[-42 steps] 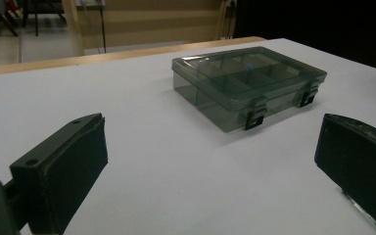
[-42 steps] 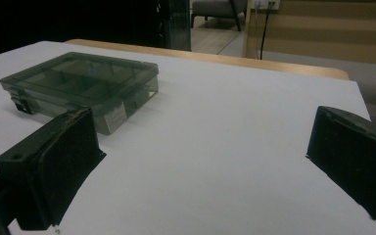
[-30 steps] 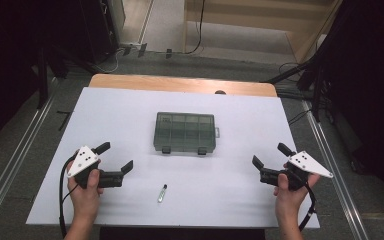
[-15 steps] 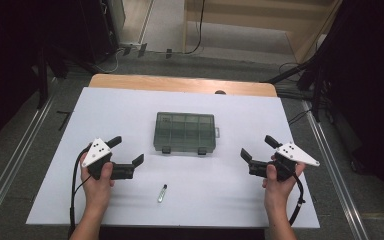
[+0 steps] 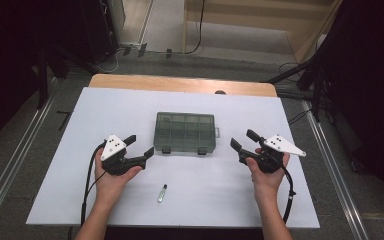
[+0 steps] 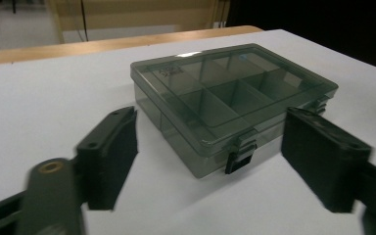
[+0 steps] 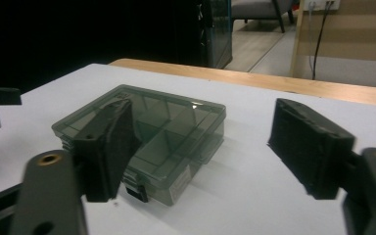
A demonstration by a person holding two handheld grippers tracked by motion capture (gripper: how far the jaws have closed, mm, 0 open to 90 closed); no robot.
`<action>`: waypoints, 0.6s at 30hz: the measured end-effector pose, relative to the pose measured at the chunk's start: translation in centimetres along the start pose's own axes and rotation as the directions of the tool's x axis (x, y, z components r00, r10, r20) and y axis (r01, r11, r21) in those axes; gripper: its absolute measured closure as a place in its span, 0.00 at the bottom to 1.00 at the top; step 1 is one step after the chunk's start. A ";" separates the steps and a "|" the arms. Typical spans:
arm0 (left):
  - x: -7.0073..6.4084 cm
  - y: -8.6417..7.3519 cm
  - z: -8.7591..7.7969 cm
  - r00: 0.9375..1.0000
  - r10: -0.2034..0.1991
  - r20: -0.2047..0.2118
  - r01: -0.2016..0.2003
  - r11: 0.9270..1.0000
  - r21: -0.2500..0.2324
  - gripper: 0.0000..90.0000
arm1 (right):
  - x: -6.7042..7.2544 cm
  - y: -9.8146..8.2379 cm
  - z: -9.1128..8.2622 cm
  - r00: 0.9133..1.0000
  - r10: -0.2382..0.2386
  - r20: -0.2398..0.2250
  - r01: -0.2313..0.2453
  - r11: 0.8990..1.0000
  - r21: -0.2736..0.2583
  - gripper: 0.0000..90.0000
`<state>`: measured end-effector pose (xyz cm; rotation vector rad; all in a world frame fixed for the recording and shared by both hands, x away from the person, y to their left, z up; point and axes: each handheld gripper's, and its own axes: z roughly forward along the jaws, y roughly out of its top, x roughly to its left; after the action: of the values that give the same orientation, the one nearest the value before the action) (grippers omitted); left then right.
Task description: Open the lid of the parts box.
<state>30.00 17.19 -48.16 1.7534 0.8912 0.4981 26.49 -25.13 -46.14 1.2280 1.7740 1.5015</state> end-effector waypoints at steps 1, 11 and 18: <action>0.1 0.1 0.3 0.998 -0.055 0.014 0.055 0.998 0.017 0.33 | 0.1 0.0 0.2 1.000 -0.007 -0.009 0.007 1.000 -0.003 0.41; 0.4 0.2 1.4 0.997 -0.071 0.038 0.069 0.996 0.062 0.89 | 0.3 -0.5 2.9 0.994 -0.033 -0.103 0.043 0.995 0.095 0.90; 1.3 0.1 2.0 0.997 -0.082 0.016 0.080 0.992 0.095 1.00 | 0.7 -0.9 4.4 0.985 -0.100 -0.140 0.124 0.977 0.175 1.00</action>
<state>32.30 16.94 -48.87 1.7965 0.9810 0.3901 29.55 -22.28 -48.04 1.1159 2.0714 1.4077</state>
